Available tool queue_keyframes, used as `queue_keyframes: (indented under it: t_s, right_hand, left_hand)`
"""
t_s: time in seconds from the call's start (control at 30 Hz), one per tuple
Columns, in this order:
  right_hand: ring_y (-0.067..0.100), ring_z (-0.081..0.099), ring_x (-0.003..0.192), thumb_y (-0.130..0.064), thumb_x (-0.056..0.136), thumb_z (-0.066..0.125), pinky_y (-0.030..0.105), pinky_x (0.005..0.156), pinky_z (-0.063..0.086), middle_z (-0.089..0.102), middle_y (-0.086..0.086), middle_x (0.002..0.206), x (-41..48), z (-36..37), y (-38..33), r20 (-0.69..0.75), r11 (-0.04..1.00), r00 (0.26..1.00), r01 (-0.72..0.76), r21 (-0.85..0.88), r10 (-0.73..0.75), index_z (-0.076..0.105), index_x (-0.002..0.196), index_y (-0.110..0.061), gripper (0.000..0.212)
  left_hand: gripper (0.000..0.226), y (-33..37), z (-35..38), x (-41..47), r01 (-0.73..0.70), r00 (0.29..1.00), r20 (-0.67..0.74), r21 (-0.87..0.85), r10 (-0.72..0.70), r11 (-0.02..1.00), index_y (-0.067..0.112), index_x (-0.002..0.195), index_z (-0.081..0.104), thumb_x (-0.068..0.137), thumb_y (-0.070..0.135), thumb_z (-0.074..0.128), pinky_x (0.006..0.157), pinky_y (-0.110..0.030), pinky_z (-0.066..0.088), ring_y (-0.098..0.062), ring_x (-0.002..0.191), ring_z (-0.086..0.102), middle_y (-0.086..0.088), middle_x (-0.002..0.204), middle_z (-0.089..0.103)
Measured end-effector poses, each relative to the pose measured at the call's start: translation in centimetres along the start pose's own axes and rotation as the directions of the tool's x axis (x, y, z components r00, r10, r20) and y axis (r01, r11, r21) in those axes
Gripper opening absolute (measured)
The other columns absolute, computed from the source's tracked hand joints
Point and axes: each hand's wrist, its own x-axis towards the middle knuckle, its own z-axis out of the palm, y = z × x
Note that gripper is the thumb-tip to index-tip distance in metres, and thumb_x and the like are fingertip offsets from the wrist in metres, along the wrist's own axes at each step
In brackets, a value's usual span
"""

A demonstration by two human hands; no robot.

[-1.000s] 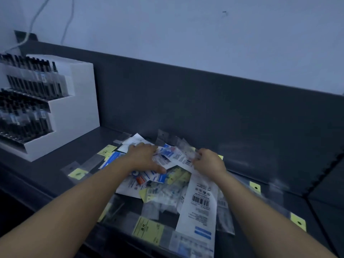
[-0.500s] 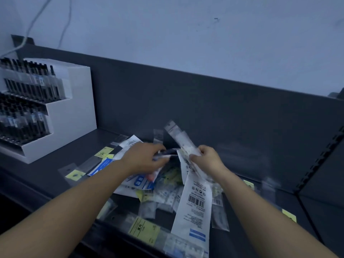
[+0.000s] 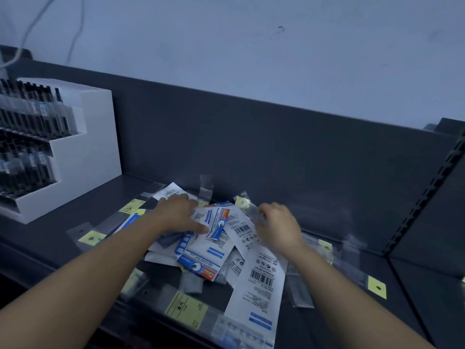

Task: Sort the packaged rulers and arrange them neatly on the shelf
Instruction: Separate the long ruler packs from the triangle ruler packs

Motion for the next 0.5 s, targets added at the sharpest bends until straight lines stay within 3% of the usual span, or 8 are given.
queue_keyframes:
  t_s: [0.07,0.13,0.23,0.3,0.37,0.43,0.5]
  right_hand:
    - [0.015,0.059,0.089,-0.052,0.083,0.064,0.028,0.067,0.045,0.061,-0.009,0.094,0.1,0.0,-1.1,0.167,0.994,0.986,-0.03,0.104,0.012,0.057,0.108,-0.027,0.037]
    - [0.01,0.06,0.079,-0.055,0.071,0.075,0.026,0.061,0.044,0.06,-0.013,0.088,0.2,-0.1,-1.8,0.273,0.983,0.96,-0.101,0.151,0.057,0.055,0.111,-0.03,0.051]
    - [0.013,0.065,0.086,-0.046,0.064,0.084,0.03,0.075,0.054,0.067,-0.009,0.098,0.8,0.3,-1.7,0.338,0.951,0.932,-0.215,0.223,0.132,0.053,0.123,-0.033,0.068]
    - [0.016,0.067,0.087,-0.036,0.064,0.086,0.036,0.082,0.055,0.07,-0.006,0.1,1.2,0.6,-1.4,0.366,0.91,0.915,-0.289,0.298,0.171,0.058,0.118,-0.028,0.061]
    - [0.019,0.067,0.086,-0.026,0.07,0.084,0.037,0.083,0.056,0.07,-0.001,0.098,1.5,0.7,-1.1,0.303,0.86,0.93,-0.323,0.395,0.21,0.062,0.097,-0.02,0.035]
    - [0.022,0.067,0.085,-0.024,0.078,0.077,0.037,0.079,0.055,0.07,0.001,0.094,1.9,0.5,-1.2,0.144,0.804,0.96,-0.281,0.524,0.241,0.061,0.087,-0.019,0.019]
    - [0.022,0.067,0.088,-0.026,0.083,0.071,0.041,0.08,0.055,0.069,0.0,0.094,2.4,0.1,-1.7,-0.021,0.712,0.961,-0.189,0.676,0.275,0.061,0.092,-0.018,0.015]
  left_hand:
    - [0.096,0.4,0.1,0.0,0.022,0.997,-0.075,-0.064,-0.027,0.998,0.023,0.14,0.039,0.064,0.073,0.068,0.104,-0.042,0.027,-0.023,0.131,0.037,-0.002,0.139,0.042]
    - [0.08,0.7,0.0,-0.1,0.009,0.974,-0.225,-0.137,-0.04,0.991,0.024,0.121,0.048,0.061,0.069,0.073,0.095,-0.039,0.029,-0.019,0.117,0.046,0.003,0.119,0.051]
    - [0.05,0.9,-0.8,-0.4,-0.015,0.919,-0.377,-0.314,-0.11,0.949,0.02,0.102,0.057,0.071,0.055,0.075,0.09,-0.036,0.03,-0.021,0.108,0.053,0.004,0.102,0.058]
    - [0.035,0.7,-1.6,-0.6,-0.056,0.89,-0.417,-0.499,-0.184,0.865,0.018,0.096,0.062,0.077,0.045,0.074,0.087,-0.035,0.039,-0.026,0.103,0.057,0.002,0.098,0.064]
    - [0.028,0.6,-2.5,-0.7,-0.133,0.858,-0.464,-0.616,-0.221,0.776,0.016,0.08,0.061,0.079,0.041,0.074,0.07,-0.037,0.051,-0.024,0.08,0.063,0.001,0.082,0.065]
    - [0.032,0.8,-3.4,-1.0,-0.204,0.827,-0.49,-0.718,-0.275,0.666,0.01,0.07,0.055,0.081,0.033,0.074,0.052,-0.029,0.046,-0.018,0.06,0.057,0.0,0.068,0.06]
    - [0.026,1.5,-4.2,-1.2,-0.268,0.814,-0.475,-0.818,-0.335,0.509,0.007,0.073,0.06,0.083,0.028,0.073,0.053,-0.028,0.046,-0.016,0.06,0.057,-0.004,0.069,0.064]
